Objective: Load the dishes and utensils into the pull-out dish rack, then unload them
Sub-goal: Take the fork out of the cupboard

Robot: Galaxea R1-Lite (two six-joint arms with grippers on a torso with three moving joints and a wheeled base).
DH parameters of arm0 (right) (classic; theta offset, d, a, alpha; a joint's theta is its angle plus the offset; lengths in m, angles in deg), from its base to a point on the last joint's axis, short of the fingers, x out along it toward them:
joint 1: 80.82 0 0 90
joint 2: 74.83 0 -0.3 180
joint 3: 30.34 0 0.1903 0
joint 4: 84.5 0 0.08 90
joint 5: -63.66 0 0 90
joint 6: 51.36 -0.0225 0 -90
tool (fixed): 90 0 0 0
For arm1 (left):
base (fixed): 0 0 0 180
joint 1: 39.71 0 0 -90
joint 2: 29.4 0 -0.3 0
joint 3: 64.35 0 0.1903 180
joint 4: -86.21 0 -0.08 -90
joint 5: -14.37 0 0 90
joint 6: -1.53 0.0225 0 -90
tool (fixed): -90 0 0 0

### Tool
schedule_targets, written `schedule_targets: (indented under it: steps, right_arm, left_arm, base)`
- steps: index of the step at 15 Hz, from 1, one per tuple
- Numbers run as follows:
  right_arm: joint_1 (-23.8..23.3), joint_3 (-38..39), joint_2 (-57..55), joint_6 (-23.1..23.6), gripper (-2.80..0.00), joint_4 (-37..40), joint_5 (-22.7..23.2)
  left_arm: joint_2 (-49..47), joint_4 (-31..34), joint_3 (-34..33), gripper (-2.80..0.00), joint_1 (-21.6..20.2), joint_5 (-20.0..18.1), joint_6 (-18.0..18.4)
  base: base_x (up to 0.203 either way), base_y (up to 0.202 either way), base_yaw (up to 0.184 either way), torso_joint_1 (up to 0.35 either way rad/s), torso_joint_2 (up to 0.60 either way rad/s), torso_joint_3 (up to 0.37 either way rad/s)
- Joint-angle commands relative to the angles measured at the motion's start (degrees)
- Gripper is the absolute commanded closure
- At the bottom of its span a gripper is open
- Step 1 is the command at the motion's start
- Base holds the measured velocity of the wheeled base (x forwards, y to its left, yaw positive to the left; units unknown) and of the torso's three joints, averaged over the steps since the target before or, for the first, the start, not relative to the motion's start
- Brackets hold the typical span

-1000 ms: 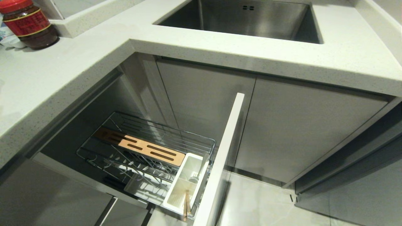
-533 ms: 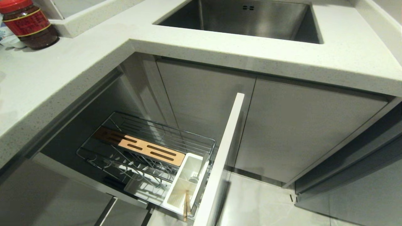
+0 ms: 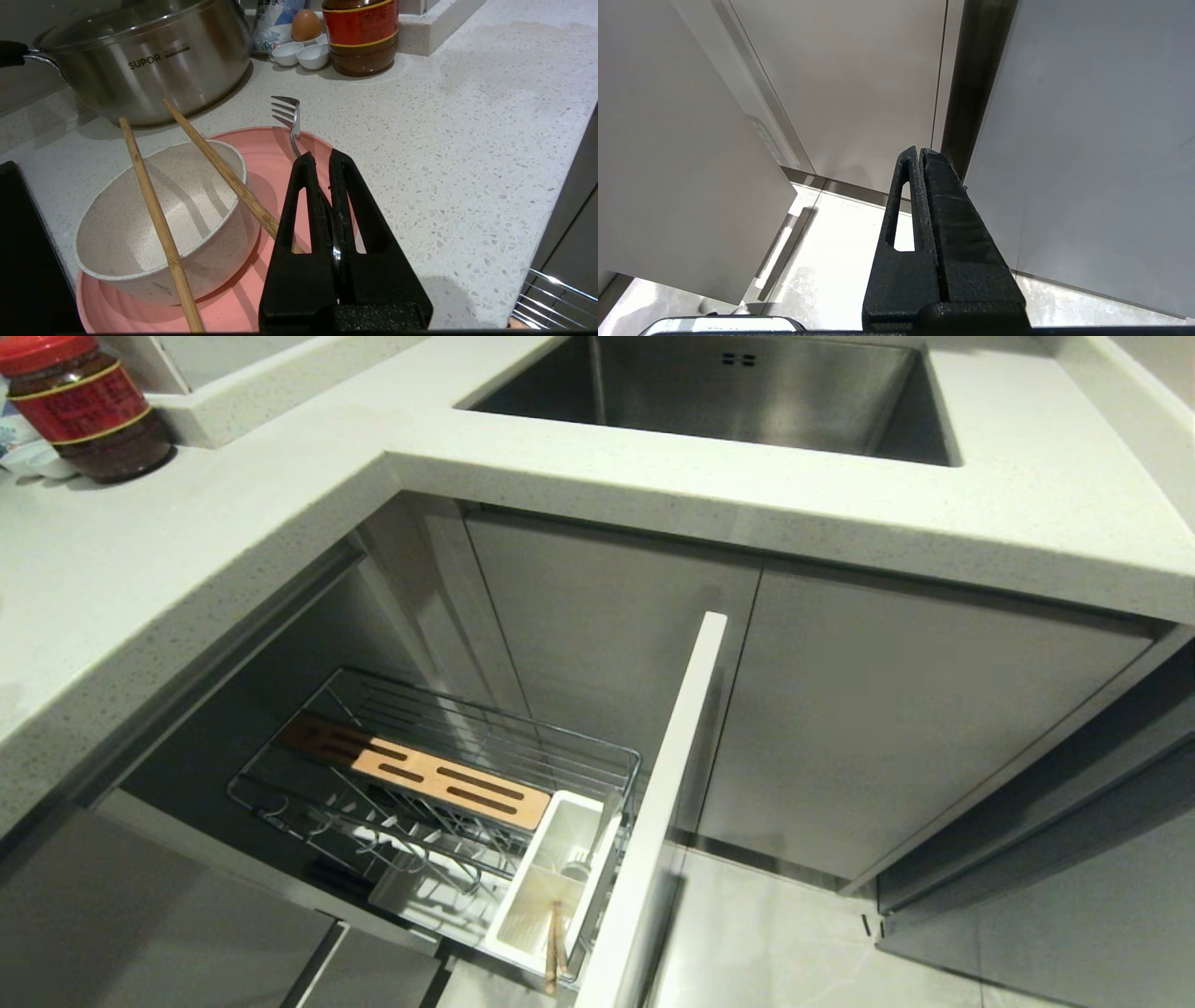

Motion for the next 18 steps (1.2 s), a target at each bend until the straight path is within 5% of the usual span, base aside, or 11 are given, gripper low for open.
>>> schedule_targets:
  steps: [1,15,16,18]
  right_arm:
    - [0.01,1.55,-0.05,0.0,0.0,-0.04,0.02]
    - [0.01,1.51,-0.05,0.0,0.0,-0.04,0.01]
    - [0.01,1.5,-0.05,0.0,0.0,-0.04,0.03]
    - [0.01,1.58,-0.05,0.0,0.0,-0.04,-0.01]
  left_arm:
    - [0.31,-0.43,-1.5,0.0,-0.14,0.06,-0.06]
    - [0.4,2.05,-3.45,0.0,-1.2,0.06,-1.56]
    - [0.4,2.12,-3.44,-2.74,-1.2,0.06,-1.56]
    - [0.4,2.05,-3.36,-2.8,-1.2,0.06,-1.56]
  base:
    - [0.0,0.0,0.0,0.0,0.0,0.0]
    - [0.0,0.0,0.0,0.0,0.0,0.0]
    - [0.0,0.0,0.0,0.0,0.0,0.0]
    - [0.0,0.0,0.0,0.0,0.0,0.0]
